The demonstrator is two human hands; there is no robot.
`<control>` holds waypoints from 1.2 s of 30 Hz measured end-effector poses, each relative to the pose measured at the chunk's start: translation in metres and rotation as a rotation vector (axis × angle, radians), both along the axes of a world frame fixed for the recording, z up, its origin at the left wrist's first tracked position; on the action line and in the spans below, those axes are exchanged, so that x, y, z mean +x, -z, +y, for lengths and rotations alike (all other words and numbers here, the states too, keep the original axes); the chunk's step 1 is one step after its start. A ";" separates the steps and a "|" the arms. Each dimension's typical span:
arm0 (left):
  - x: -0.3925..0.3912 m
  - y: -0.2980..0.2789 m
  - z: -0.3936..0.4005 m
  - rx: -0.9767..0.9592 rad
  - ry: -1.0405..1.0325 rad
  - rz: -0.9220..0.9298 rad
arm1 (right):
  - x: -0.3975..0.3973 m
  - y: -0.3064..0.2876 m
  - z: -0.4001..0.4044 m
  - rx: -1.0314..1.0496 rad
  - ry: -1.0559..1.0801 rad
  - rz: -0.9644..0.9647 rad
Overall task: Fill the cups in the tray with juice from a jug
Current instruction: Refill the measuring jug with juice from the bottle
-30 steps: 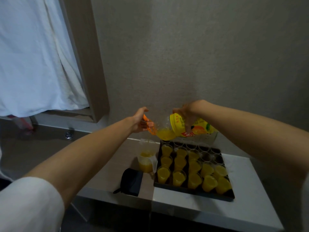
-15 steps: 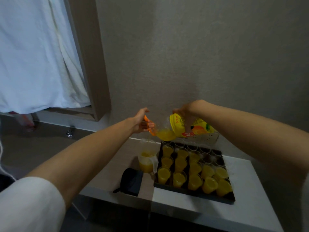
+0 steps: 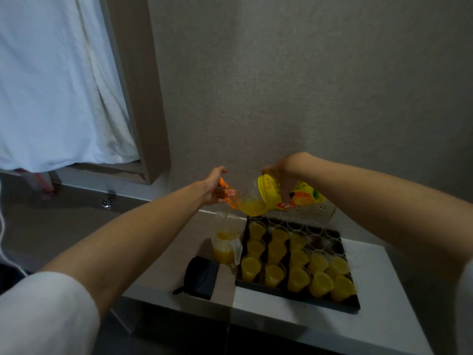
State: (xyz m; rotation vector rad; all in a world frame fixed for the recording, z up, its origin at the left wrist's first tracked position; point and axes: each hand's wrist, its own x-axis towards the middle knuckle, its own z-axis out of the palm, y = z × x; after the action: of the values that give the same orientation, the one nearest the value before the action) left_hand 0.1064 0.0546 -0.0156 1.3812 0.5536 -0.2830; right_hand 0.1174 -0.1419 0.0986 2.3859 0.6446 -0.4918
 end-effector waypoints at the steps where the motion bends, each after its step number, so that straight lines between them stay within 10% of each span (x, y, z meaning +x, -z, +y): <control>1: -0.001 0.000 -0.001 0.000 -0.004 0.000 | 0.000 0.000 0.000 -0.002 -0.003 -0.006; 36: -0.003 0.014 0.009 -0.018 -0.041 0.018 | -0.004 -0.003 0.025 -0.054 -0.073 -0.023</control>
State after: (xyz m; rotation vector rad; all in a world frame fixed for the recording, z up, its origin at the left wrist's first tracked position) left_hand 0.1036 0.0638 -0.0296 1.3493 0.5916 -0.2670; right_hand 0.1137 -0.1169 0.1020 2.3055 0.6974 -0.4442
